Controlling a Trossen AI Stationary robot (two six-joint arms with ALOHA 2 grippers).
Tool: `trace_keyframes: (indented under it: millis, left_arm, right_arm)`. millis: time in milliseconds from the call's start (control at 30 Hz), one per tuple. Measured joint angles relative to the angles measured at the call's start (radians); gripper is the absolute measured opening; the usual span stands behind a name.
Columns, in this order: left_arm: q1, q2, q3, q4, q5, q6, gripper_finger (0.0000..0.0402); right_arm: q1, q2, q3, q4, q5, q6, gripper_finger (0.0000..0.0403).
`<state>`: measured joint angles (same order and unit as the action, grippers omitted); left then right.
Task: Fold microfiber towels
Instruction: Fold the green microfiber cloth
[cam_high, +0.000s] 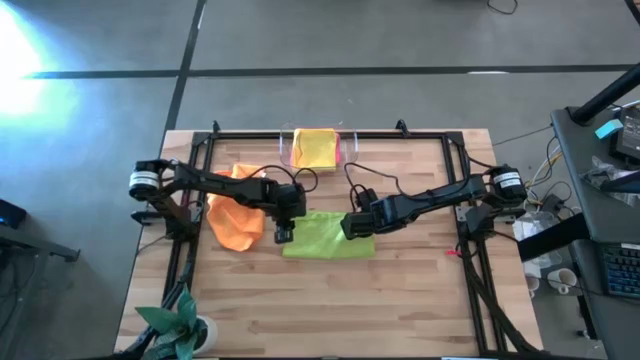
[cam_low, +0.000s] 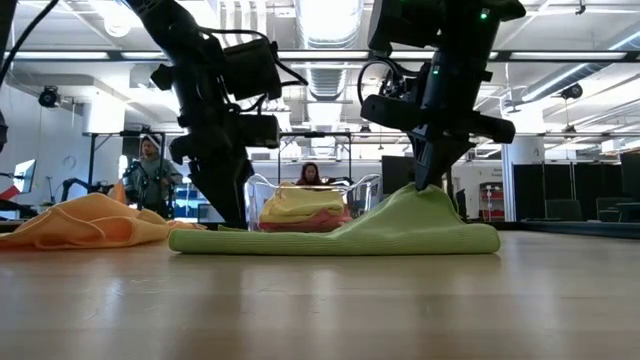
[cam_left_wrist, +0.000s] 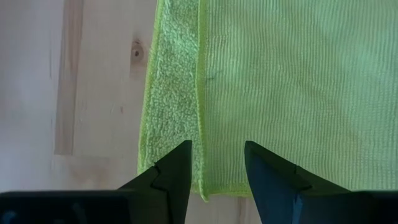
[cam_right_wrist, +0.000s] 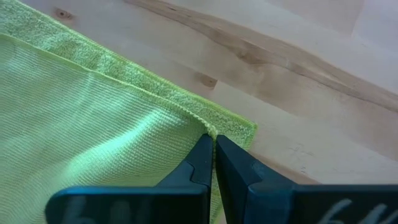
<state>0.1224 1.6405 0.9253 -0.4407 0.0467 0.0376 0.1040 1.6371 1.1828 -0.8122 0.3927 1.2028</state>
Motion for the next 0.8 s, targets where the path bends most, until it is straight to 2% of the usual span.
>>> trace_keyframes:
  millis: [233, 467, 800]
  left_arm:
    - [0.001, 0.001, -0.001, 0.016, 0.000, 0.001, 0.0132]
    - [0.001, 0.056, -0.003, 0.024, -0.003, -0.005, 0.0132]
    - [0.000, 0.005, -0.003, 0.014, -0.040, -0.032, 0.0131]
  right_arm:
    - [0.000, 0.000, 0.000, 0.010, 0.000, -0.013, 0.0008]
    - [0.000, 0.000, 0.000, 0.011, 0.000, -0.017, 0.0008]
    - [0.000, 0.000, 0.000, 0.011, 0.000, -0.026, 0.0008]
